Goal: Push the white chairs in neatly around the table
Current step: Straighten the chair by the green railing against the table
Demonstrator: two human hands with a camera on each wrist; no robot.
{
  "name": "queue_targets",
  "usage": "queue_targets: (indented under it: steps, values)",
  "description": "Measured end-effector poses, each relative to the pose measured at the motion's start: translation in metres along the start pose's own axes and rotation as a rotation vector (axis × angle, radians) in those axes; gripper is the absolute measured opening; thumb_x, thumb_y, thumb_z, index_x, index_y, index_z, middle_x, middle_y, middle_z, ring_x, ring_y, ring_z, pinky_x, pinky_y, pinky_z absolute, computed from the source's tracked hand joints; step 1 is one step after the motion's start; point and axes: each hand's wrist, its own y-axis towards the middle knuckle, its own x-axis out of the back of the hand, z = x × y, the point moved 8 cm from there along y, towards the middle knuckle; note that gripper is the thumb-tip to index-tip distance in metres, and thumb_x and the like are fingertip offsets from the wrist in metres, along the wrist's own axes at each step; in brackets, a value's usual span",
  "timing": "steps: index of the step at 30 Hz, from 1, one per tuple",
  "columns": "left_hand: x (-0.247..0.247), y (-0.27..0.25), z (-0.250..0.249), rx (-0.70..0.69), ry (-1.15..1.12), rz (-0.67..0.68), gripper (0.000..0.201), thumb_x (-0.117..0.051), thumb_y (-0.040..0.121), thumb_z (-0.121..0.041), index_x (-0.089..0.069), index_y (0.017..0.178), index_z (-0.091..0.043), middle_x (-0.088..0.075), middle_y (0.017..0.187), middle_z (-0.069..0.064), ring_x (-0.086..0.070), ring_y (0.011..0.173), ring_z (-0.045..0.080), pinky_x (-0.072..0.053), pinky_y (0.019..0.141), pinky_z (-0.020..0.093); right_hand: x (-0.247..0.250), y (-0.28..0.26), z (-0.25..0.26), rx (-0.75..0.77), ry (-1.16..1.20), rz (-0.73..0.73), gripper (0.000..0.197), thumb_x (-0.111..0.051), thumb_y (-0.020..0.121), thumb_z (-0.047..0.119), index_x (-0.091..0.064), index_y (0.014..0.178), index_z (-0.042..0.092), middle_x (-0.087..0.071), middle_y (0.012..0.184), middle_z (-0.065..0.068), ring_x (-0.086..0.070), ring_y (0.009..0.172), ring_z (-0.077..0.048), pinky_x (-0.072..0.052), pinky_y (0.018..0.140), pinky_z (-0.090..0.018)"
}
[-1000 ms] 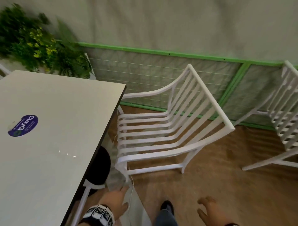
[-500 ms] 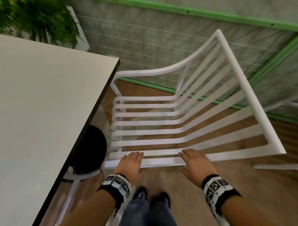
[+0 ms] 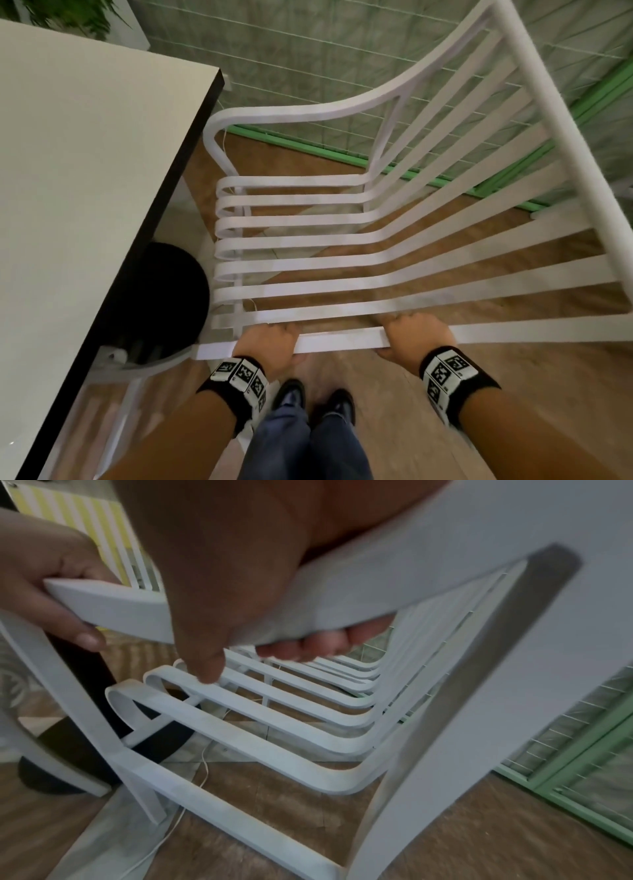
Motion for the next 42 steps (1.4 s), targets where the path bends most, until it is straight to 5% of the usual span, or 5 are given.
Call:
queue_targets:
  steps: [16,26,32,38,42]
  values:
    - [-0.015,-0.01,0.02,-0.104,0.12,0.015,0.051,-0.035,0.091,-0.055,-0.052,0.111,-0.011,-0.069,0.105,0.012,-0.064,0.094,0.032,-0.05,0.079,0.041,-0.017,-0.026,0.039,-0.118,0.145,0.054,0.022,-0.044,0.091,0.026,-0.061,0.102,0.017,-0.068,0.096,-0.006,-0.065,0.085,-0.028,-0.044,0.062,-0.034]
    - [-0.03,-0.029,0.055,-0.111,0.17,0.082,0.047,-0.043,0.09,-0.05,-0.048,0.117,-0.012,-0.066,0.11,0.012,-0.062,0.098,0.033,-0.05,0.085,0.041,-0.023,-0.045,0.094,-0.122,0.167,0.08,0.021,-0.043,0.09,0.009,-0.06,0.101,0.011,-0.068,0.099,-0.01,-0.064,0.092,-0.031,-0.054,0.074,-0.04]
    - [-0.029,-0.036,0.058,-0.048,0.054,0.014,0.041,-0.046,0.085,-0.048,-0.05,0.112,-0.018,-0.067,0.106,0.006,-0.063,0.094,0.026,-0.05,0.08,0.037,-0.012,-0.055,0.092,-0.045,0.288,-0.014,0.036,-0.049,0.088,0.029,-0.049,0.12,0.011,-0.064,0.11,-0.009,-0.062,0.097,-0.031,-0.051,0.079,-0.039]
    - [-0.02,-0.051,0.039,-0.031,-0.135,-0.124,0.07,-0.037,0.076,-0.063,-0.042,0.133,-0.022,-0.055,0.13,0.0,-0.049,0.117,0.022,-0.034,0.102,0.041,0.003,-0.092,0.071,-0.074,0.322,-0.117,0.054,-0.05,0.087,0.048,-0.039,0.132,0.02,-0.052,0.13,-0.005,-0.054,0.11,-0.029,-0.045,0.091,-0.041]
    - [-0.009,-0.048,-0.013,-0.124,-0.15,-0.102,0.068,-0.047,0.084,-0.059,-0.033,0.138,-0.02,-0.045,0.14,0.003,-0.04,0.126,0.023,-0.029,0.107,0.04,-0.001,-0.104,0.044,-0.124,0.201,-0.077,0.053,-0.045,0.09,0.048,-0.04,0.13,0.014,-0.055,0.127,-0.011,-0.053,0.11,-0.031,-0.045,0.09,-0.043]
